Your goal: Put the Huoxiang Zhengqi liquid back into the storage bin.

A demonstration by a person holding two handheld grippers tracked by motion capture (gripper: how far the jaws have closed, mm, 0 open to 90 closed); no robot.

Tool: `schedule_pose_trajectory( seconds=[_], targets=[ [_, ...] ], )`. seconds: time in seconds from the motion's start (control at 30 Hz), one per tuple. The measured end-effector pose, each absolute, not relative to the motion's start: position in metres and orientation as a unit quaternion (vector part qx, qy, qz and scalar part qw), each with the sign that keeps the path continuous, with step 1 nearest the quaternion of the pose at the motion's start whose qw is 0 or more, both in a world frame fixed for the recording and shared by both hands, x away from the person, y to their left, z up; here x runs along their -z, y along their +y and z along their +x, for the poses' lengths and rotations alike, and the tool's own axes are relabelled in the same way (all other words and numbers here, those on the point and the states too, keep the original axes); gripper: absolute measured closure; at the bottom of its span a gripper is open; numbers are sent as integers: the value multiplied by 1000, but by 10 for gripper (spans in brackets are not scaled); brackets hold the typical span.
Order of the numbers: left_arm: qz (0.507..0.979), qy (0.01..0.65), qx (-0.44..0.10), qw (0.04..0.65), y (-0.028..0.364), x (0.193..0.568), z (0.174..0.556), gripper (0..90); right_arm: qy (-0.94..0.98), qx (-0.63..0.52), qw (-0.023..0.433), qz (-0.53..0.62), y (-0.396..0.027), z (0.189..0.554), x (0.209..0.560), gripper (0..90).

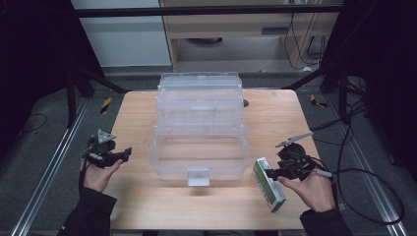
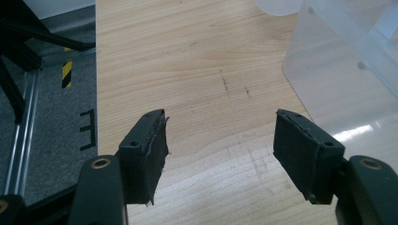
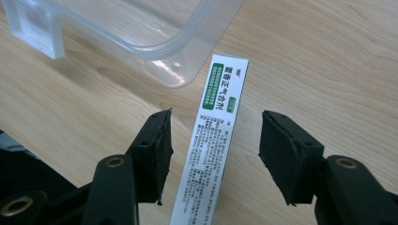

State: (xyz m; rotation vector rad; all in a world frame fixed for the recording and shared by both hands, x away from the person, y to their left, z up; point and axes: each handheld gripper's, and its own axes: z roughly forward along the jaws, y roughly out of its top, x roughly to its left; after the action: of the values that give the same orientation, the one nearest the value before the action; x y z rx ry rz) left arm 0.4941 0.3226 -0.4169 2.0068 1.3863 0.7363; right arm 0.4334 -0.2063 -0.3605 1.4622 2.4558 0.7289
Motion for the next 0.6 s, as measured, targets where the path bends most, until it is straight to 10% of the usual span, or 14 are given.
schedule_pose_trajectory(
  seconds=[0.6],
  targets=[
    [759,521,-271,282,323,422,497,340,835,-205,68,506,-194,438,372,484]
  ],
)
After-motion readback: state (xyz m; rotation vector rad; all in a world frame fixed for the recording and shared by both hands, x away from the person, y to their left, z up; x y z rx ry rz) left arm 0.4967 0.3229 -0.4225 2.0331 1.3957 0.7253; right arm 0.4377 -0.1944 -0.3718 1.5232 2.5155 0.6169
